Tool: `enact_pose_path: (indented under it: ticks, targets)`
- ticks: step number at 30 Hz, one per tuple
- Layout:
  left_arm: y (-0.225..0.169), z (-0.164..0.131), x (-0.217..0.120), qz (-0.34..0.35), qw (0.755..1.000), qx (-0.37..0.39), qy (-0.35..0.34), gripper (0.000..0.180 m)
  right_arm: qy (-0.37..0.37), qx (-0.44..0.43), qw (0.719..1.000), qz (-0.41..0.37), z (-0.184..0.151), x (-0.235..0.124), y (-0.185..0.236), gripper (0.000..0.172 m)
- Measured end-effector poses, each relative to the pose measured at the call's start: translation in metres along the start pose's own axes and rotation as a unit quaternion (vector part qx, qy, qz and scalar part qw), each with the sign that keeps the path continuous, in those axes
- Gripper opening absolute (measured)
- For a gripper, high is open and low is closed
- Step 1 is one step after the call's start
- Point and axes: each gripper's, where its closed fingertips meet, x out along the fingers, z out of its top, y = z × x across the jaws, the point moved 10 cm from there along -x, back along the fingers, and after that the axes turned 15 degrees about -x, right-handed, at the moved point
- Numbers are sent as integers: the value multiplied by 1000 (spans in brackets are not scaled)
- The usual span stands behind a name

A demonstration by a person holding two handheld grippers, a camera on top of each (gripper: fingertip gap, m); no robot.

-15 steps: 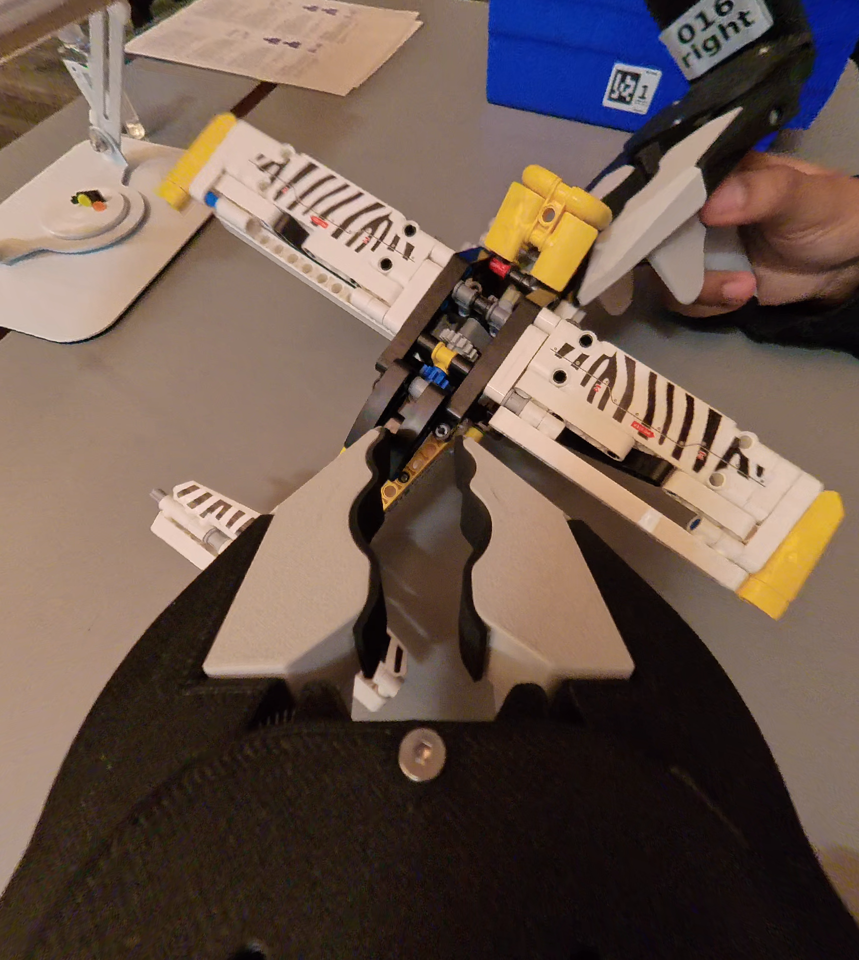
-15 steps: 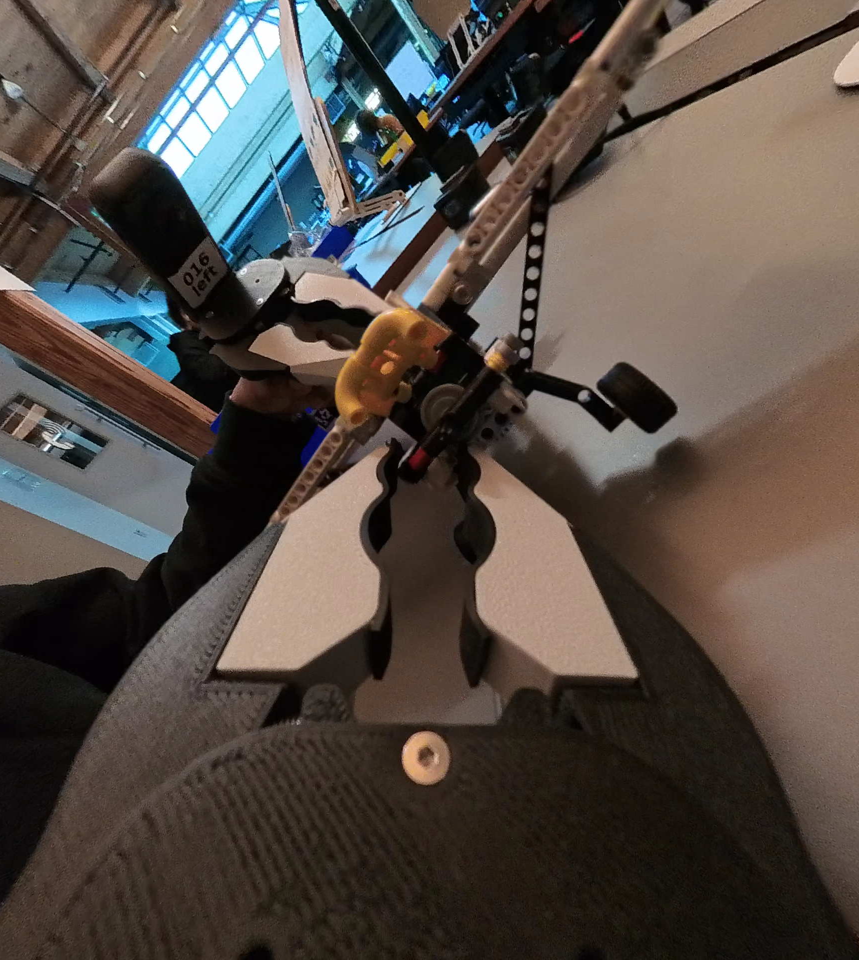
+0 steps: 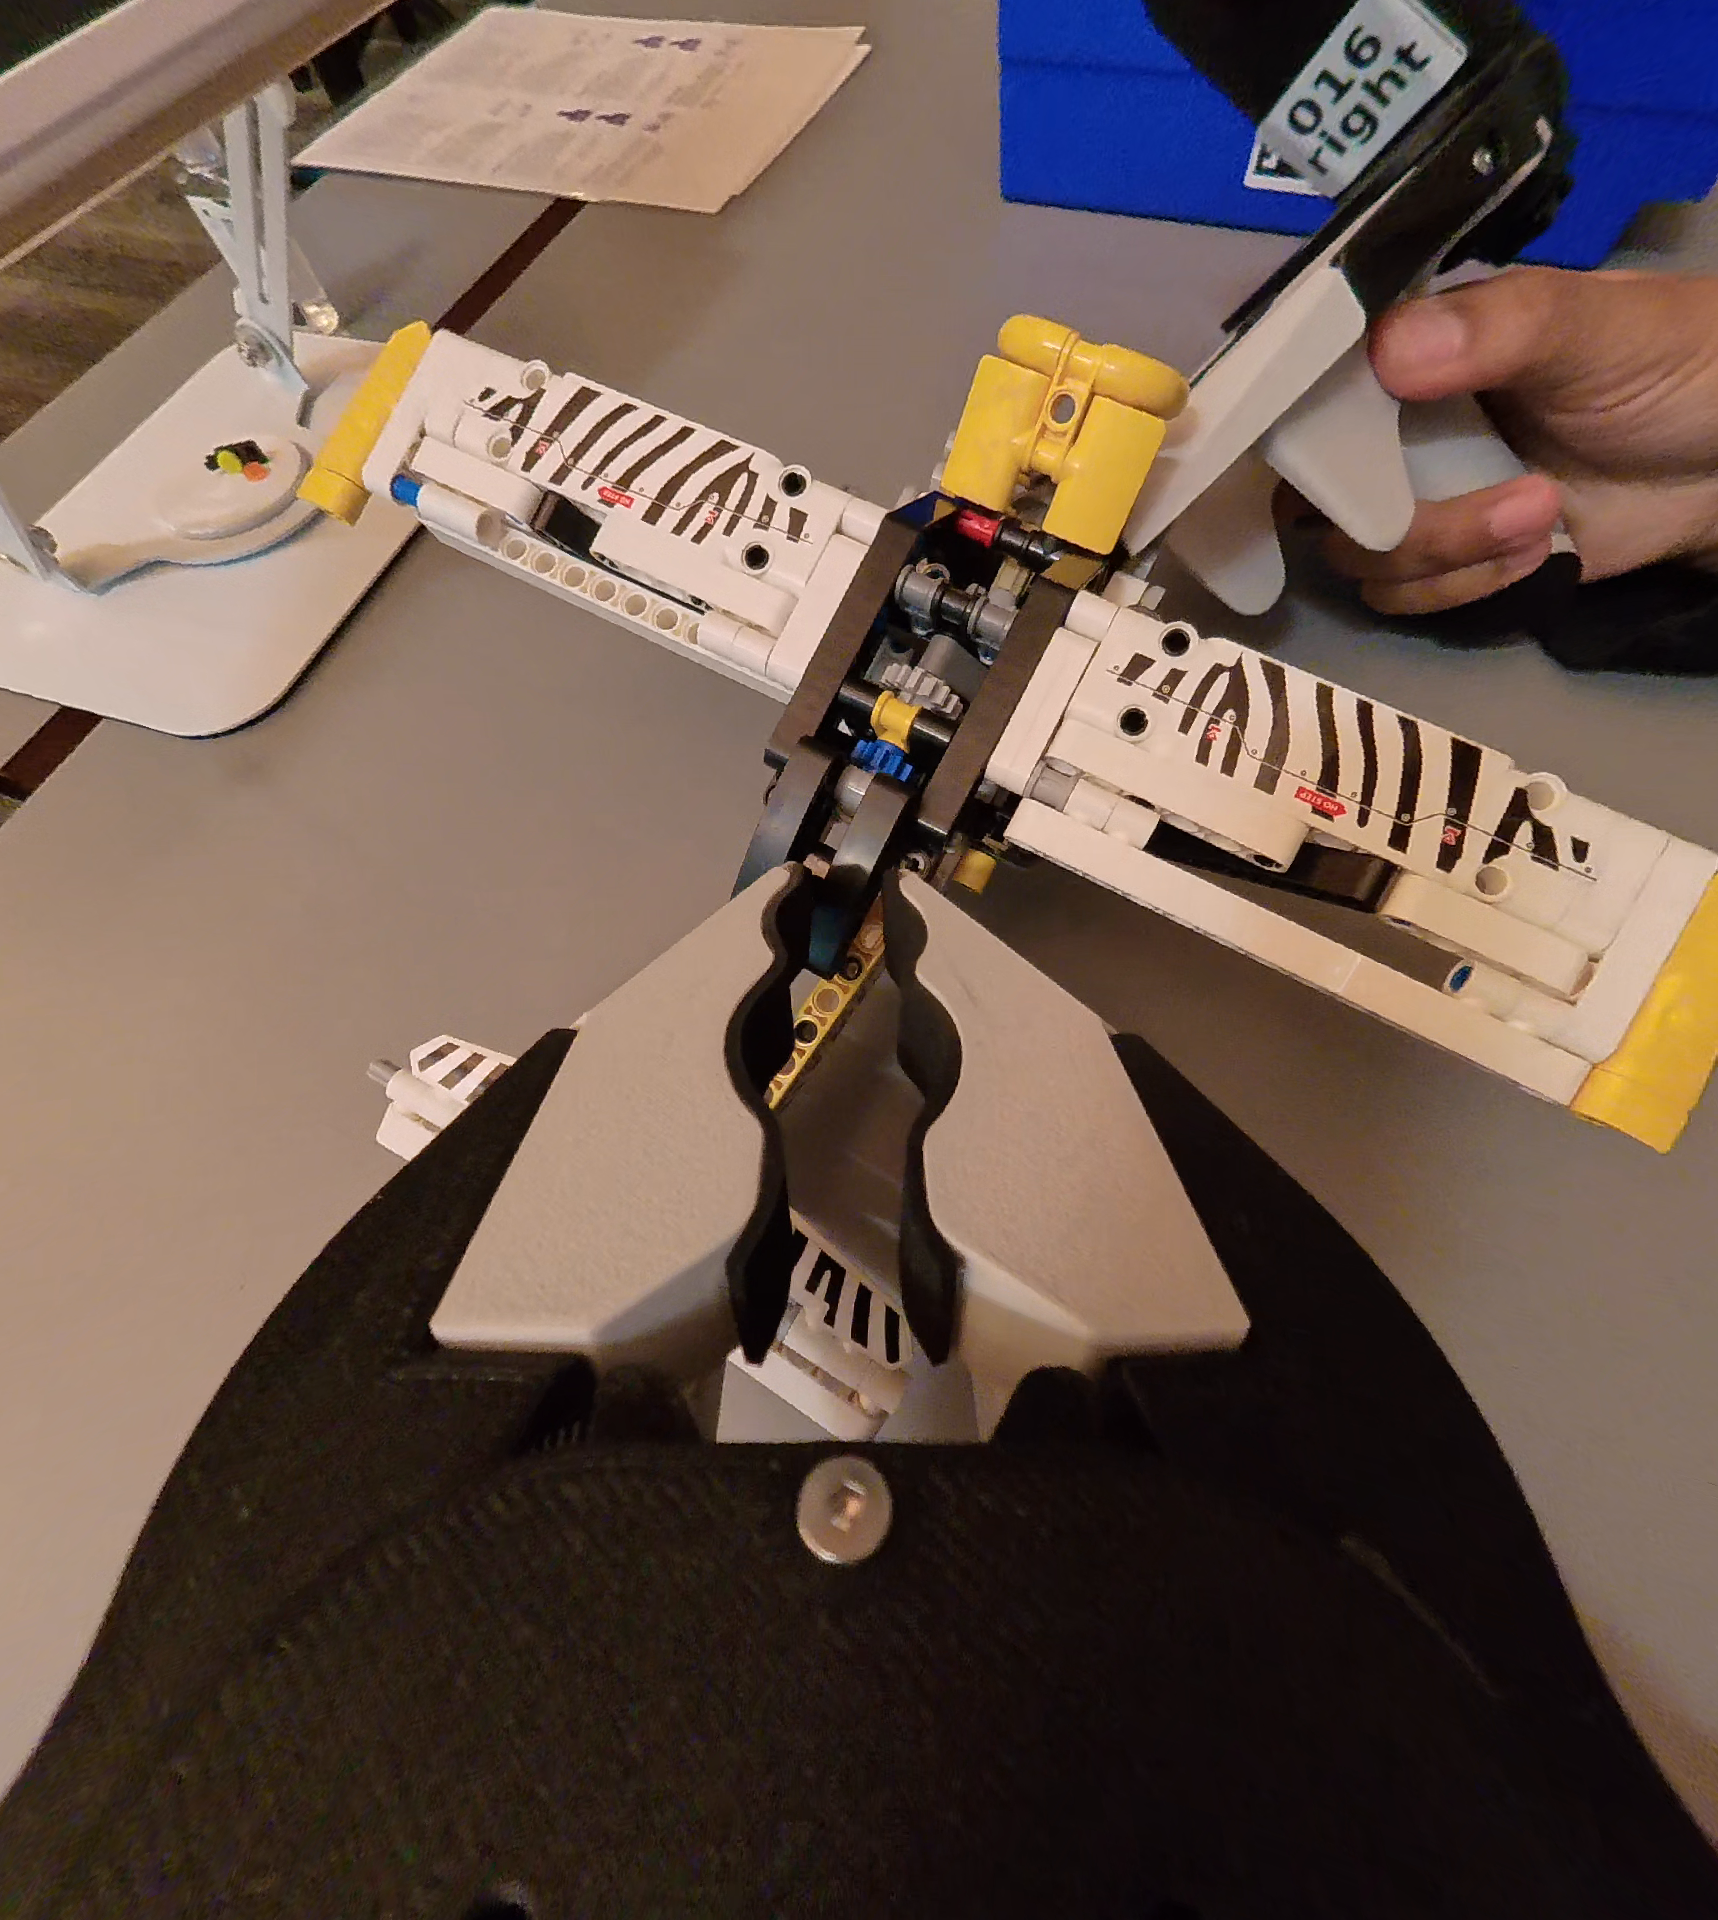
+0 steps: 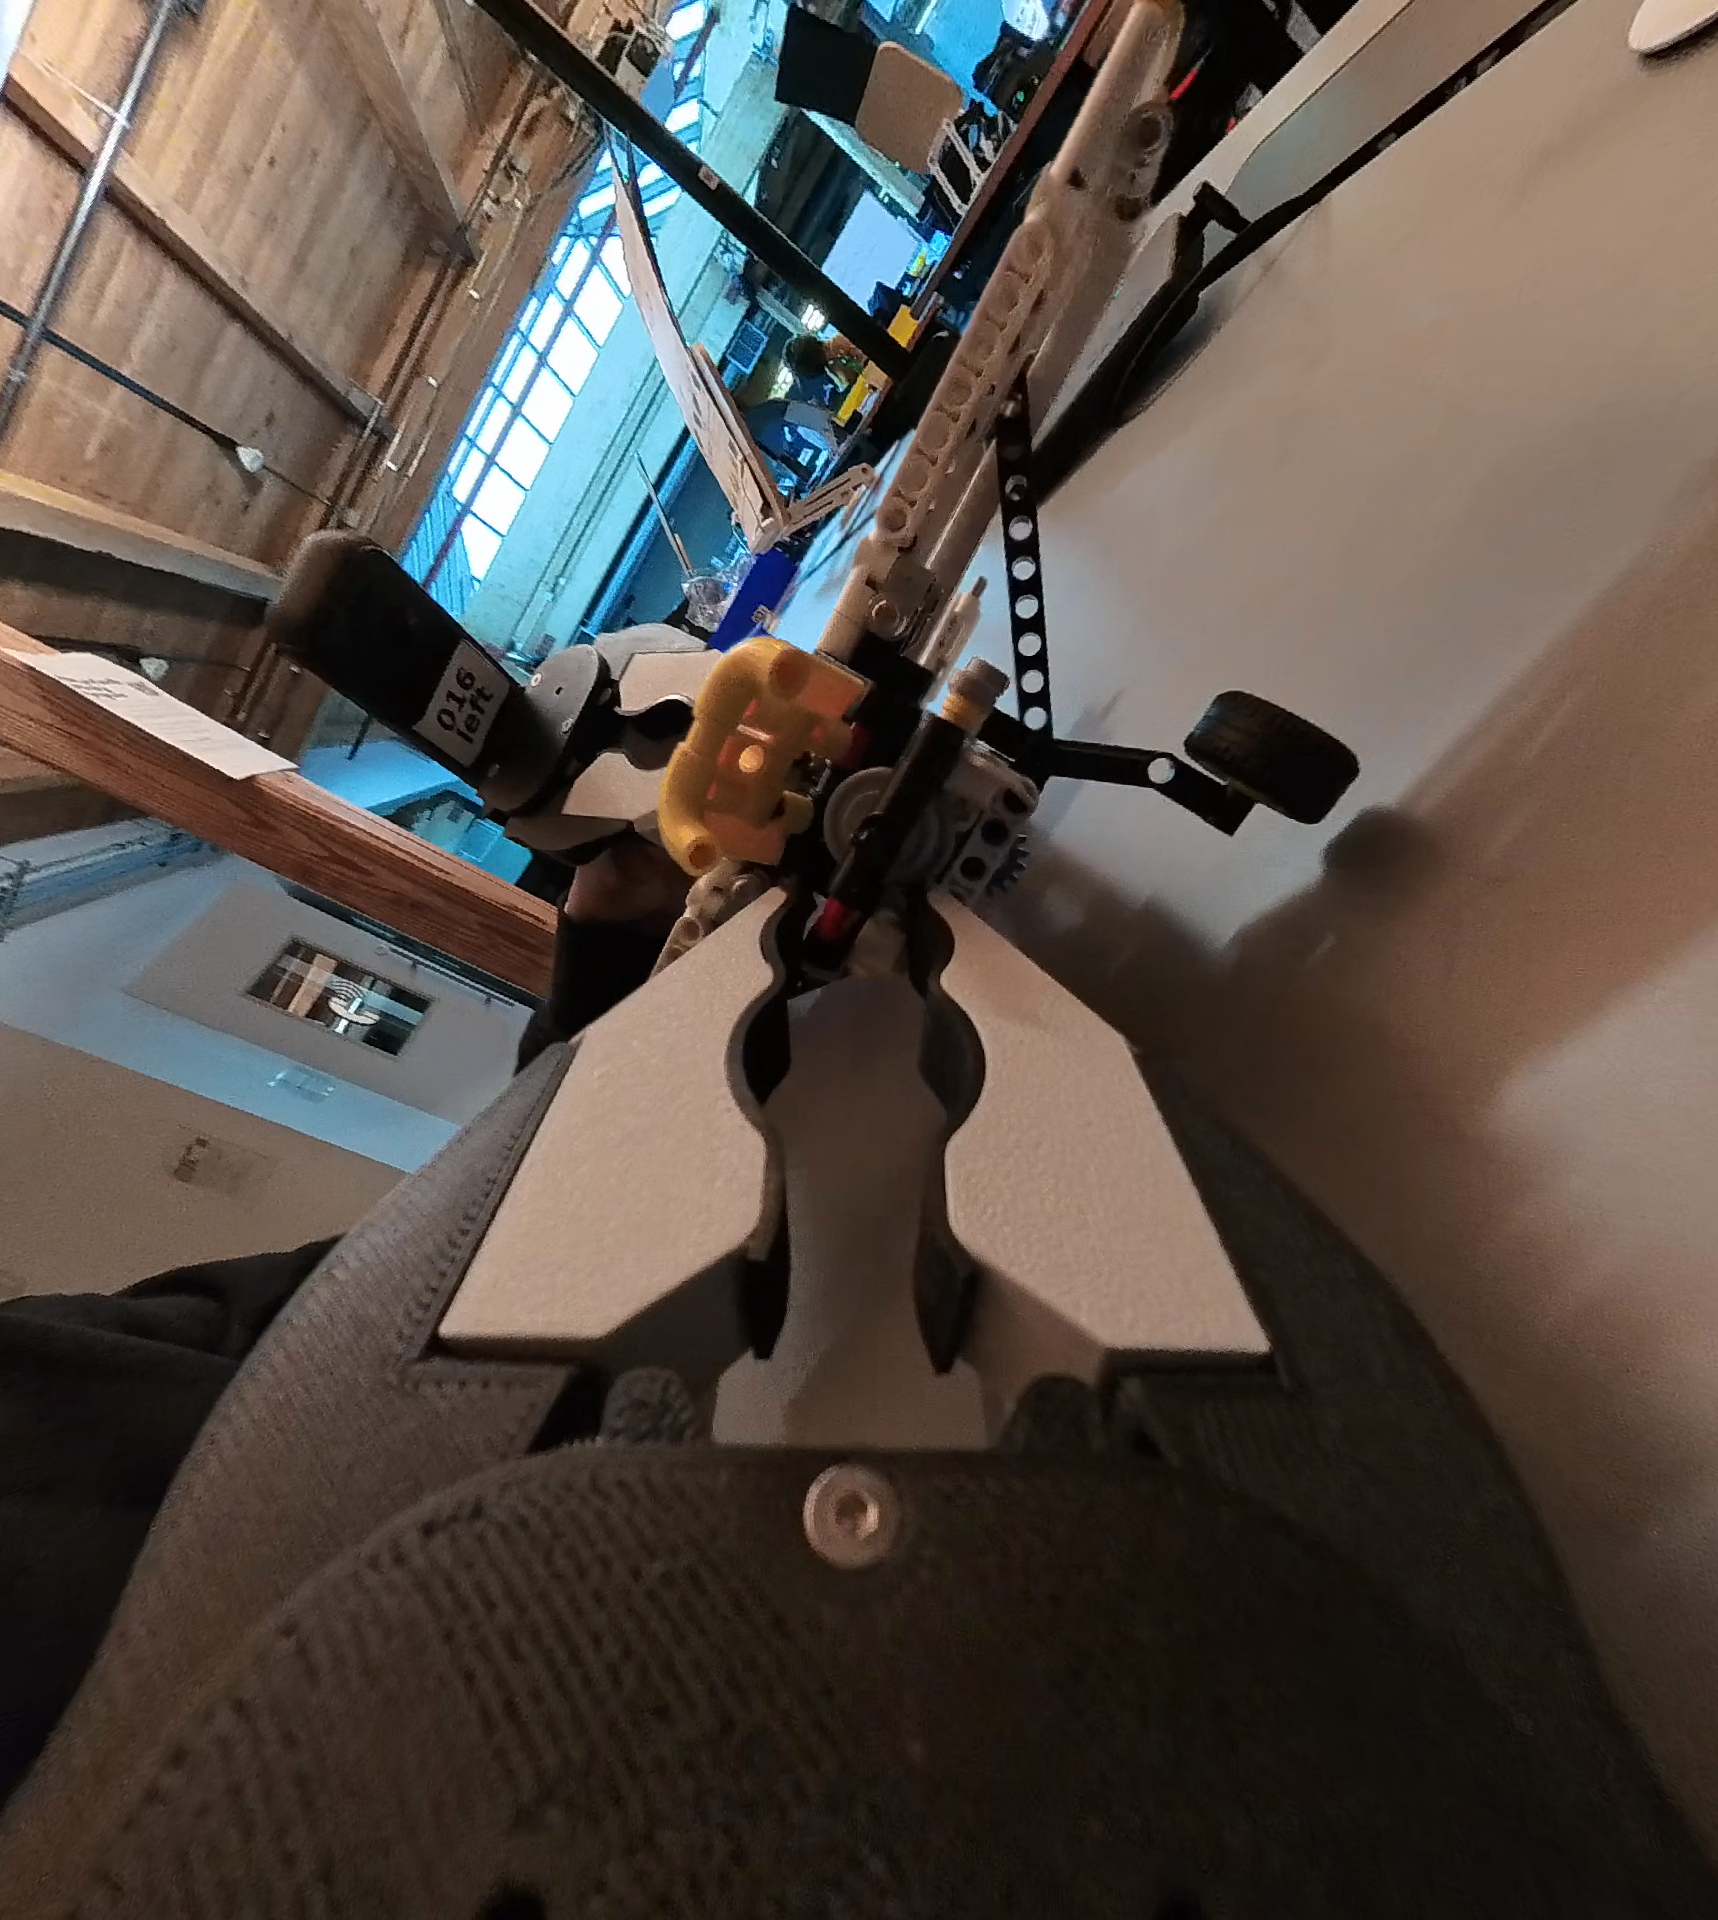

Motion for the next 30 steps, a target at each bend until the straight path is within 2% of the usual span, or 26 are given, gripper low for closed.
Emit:
enact_pose_path:
  ticks: [2,4,7,11,17,20,22,30]
  targets:
    - [0,0,-1,-9,1000,-4,-1,17,-7,12,1000,6,-1,-1,-1,18]
    - [1,2,-5,-11,1000,-13,-9,36,-19,29,999,14,-2,-3,-3,18]
    - [7,4,-11,3,999,-24,-39,53,-35,45,998,31,-1,-6,-3,18]
    - [7,2,-4,-2,999,-32,-24,64,-29,47,997,44,-2,-5,0,19]
    - [-2,1,0,8,1000,5,23,60,-24,48,996,68,-3,-3,3,20]
    - [-5,2,1,21,999,40,25,48,-20,50,995,88,-4,-1,5,20]
    - [-6,5,3,4,997,59,38,39,-17,47,995,89,-4,0,6,21]
    - [-18,8,-12,0,993,81,85,33,-28,88,986,137,-8,5,6,21]
